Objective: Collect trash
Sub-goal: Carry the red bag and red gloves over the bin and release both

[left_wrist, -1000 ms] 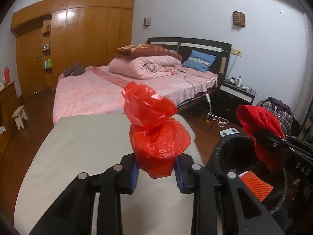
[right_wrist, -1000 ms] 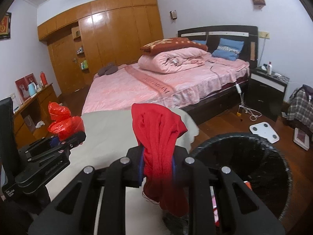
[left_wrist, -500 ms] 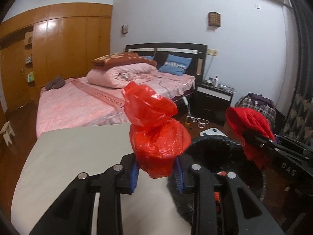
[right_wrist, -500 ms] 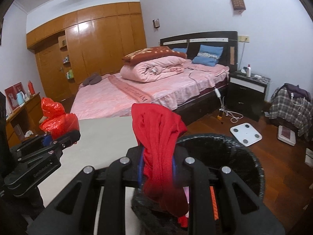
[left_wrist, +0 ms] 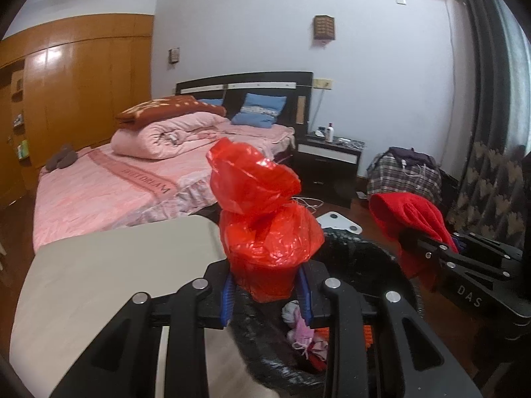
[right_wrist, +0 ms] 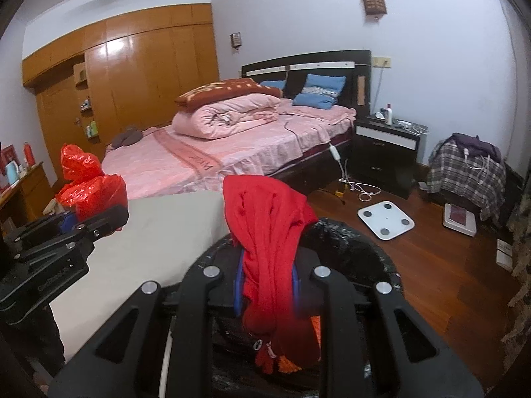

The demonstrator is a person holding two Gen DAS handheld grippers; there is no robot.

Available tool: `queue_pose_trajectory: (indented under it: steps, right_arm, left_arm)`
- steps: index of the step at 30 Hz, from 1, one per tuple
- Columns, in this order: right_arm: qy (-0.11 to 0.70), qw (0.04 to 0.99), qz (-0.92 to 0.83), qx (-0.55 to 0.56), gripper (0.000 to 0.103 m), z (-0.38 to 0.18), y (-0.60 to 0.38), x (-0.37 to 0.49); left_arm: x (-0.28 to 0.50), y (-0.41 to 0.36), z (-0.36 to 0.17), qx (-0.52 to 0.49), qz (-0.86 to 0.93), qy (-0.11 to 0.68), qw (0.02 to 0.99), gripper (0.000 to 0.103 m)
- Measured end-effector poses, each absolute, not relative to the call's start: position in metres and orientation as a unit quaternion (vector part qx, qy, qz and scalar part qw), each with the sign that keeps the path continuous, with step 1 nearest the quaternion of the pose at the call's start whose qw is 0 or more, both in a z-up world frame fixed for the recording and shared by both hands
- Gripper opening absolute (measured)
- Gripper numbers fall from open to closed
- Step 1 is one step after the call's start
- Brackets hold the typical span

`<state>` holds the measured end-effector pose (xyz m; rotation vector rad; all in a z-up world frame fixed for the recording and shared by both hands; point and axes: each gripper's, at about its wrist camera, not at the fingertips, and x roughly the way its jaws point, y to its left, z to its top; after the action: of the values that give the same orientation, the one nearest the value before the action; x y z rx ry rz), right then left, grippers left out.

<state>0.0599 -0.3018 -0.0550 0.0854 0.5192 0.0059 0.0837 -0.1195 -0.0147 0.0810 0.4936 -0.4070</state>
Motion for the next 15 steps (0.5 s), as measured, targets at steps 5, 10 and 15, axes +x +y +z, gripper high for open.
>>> queue_pose_trajectory:
  steps: [5, 10, 15]
  right_arm:
    - [0.268, 0.962, -0.013, 0.044, 0.021, -0.068, -0.317, 0.061]
    - [0.283, 0.958, -0.024, 0.042, 0.021, -0.084, -0.330, 0.069]
    - [0.294, 0.954, -0.033, 0.050, 0.026, -0.098, -0.344, 0.081]
  left_arm:
    - [0.093, -0.141, -0.028, 0.048, -0.222, 0.250, 0.941, 0.030]
    - [0.105, -0.159, -0.044, 0.056, -0.238, 0.264, 0.933, 0.030]
    - [0.117, -0.174, -0.058, 0.059, -0.259, 0.280, 0.923, 0.035]
